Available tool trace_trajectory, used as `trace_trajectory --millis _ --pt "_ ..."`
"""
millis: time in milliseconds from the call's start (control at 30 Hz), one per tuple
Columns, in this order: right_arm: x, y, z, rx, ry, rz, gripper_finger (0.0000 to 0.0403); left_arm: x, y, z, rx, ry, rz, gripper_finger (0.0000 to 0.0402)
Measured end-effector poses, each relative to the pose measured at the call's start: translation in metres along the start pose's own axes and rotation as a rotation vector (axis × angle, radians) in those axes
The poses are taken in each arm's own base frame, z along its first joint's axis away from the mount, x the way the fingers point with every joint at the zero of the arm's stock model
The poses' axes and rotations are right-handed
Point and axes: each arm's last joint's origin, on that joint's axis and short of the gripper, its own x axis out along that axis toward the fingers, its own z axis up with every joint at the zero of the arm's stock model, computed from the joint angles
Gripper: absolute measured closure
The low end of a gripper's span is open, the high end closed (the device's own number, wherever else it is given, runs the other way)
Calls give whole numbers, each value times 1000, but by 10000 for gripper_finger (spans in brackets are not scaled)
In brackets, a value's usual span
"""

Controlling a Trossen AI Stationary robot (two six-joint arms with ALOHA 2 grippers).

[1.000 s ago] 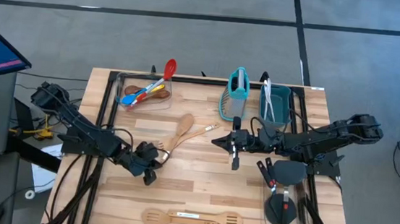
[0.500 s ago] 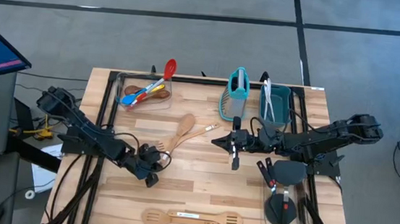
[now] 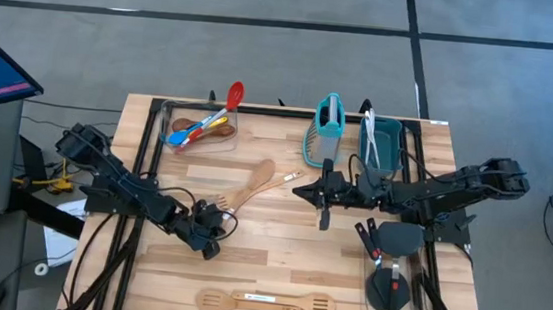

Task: Pick & Place Kitchen Items
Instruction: Put the wooden spoon into the left transparent bin

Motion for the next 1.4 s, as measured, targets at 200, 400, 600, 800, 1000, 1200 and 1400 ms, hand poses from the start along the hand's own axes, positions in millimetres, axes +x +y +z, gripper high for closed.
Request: trace_trajectory --millis 200,400,600,800,1000,1200,1400 --pt "0 -1 -2 -4 24 -5 403 -4 -4 4 1 -28 -52 400" --pt "0 -1 -5 -7 47 -9 403 -20 -7 15 -11 -85 -116 400" --pt "0 -2 -5 -7 53 -14 403 -33 1 18 18 -92 -62 401" --pt "0 -2 -5 -8 54 -14 403 -38 13 12 2 -33 50 401" --pt "0 -2 -5 -8 56 -14 403 -38 13 12 -2 -32 50 401" --pt "0 -2 -5 -8 56 -14 403 -38 12 11 -7 -23 39 401" --pt "0 -2 -5 -8 56 -14 403 -41 8 6 -28 -17 16 401"
